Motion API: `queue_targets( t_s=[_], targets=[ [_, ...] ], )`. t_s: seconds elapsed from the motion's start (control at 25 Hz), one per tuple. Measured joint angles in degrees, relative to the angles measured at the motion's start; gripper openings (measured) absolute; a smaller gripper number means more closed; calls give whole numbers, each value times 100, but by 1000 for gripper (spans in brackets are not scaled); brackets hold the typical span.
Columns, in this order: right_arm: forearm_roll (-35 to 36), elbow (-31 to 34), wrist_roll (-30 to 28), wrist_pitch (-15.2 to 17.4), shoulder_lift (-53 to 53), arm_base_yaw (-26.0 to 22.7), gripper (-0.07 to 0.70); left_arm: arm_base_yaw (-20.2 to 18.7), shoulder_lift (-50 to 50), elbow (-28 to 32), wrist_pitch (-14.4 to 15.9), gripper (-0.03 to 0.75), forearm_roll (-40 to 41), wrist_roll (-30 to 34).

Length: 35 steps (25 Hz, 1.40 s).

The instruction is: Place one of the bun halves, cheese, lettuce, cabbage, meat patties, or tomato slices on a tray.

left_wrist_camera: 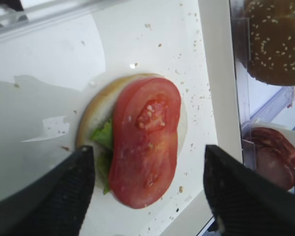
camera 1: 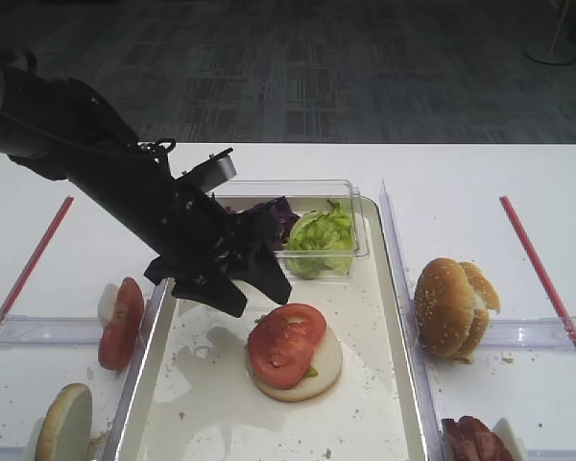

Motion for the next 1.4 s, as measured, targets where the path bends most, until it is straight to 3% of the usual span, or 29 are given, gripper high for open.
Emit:
queue_targets(
  t_s=[0.4,1.16,1.28,1.4],
  targets=[
    [0,0,0,0,0,0,679,26,-240,0,115,438,25,0],
    [0,0,0,0,0,0,679,26,-1956,0,423,438,1,-137],
    [0,0,0,0,0,0,679,26,-1956,0,303,438,416,-413],
    [0,0,0,0,0,0,679,26,-1956,0,193,438,1361,-1040]
  ],
)
